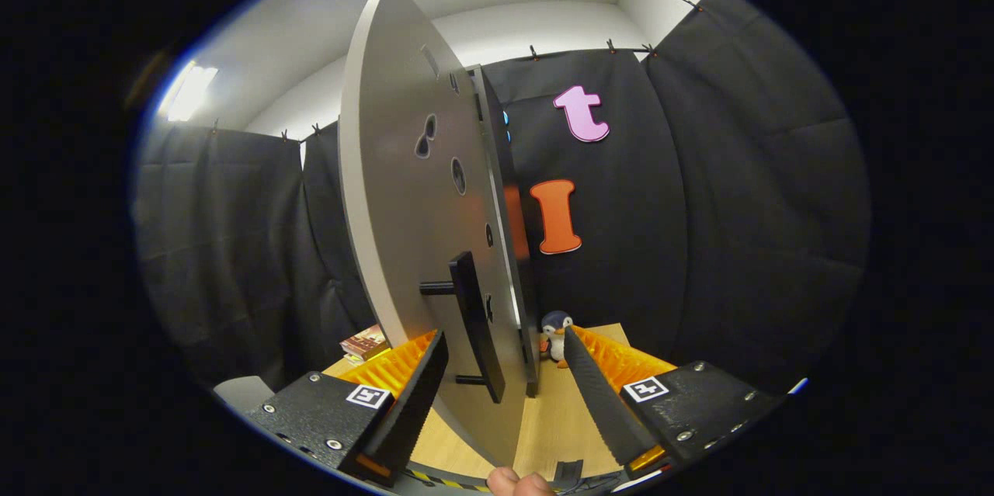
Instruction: Open the shoe cabinet door, grab the shoes and put them into the shoe cabinet, then close the shoe cabinet door.
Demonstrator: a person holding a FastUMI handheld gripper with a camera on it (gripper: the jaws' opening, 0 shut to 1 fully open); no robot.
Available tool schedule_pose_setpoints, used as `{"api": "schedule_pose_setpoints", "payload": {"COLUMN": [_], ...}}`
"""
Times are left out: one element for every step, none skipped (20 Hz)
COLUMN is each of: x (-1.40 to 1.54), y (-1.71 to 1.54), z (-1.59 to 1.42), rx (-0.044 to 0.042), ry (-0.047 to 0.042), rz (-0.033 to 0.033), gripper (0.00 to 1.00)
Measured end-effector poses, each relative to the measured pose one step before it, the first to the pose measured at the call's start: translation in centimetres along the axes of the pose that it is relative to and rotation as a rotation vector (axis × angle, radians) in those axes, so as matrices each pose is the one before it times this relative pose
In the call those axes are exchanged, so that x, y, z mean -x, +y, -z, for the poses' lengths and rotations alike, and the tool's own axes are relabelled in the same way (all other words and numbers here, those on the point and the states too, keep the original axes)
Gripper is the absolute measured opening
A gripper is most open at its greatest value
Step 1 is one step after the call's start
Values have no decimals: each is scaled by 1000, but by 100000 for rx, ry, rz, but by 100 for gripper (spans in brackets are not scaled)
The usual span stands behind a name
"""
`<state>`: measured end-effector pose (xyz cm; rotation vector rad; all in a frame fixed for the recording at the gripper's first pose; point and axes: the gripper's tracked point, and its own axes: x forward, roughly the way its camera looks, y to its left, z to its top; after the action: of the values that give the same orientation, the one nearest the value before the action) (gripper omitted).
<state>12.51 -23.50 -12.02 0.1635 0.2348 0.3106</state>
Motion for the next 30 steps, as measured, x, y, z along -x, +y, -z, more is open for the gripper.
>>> {"api": "schedule_pose_setpoints", "payload": {"x": [-155,-55,-362,-136,-167,-266,-136,-157,-410,-589,-645,-684,-631,-425,-673,-378,-455,-638,-665,-682,-577,-658,-580,-489,-658,-653,-470,-415,-584,-635], "y": [468,567,668,720,730,646,831,206,412,711,893,1750,1190,805,897,861,751,696,616,756,621,608,568,807,786,923,705,583,697,638], "z": [99,77,358,194,249,244,84,-36,-62,-37,-91,410,243,145,114,115,47,-21,142,271,-10,-21,102,84,238,379,230,-6,68,79], "rx": [-375,-693,-486,-591,-449,-117,287,259,346,313,497,457,56,-19,-185,-91,-52,-356,-510,-544,-133,-186,-110,-495,-594,45,858,1228,1135,468], "ry": [594,402,346,360,561,183,276,269,523,442,310,47,136,217,202,-205,-267,-288,236,31,-266,-466,-678,-405,175,747,230,72,20,455], "rz": [-1047,-924,-950,-748,-596,-565,-547,-561,-534,-346,13,319,630,522,554,526,667,1104,871,784,857,992,1325,977,239,70,365,738,1083,1106], "gripper": [94,93,93,93,93,93,93,93,93,93,93,93,93,93,93,93,93,93,93,93,93,93,93,93,94,94,94,94,94,95]}}
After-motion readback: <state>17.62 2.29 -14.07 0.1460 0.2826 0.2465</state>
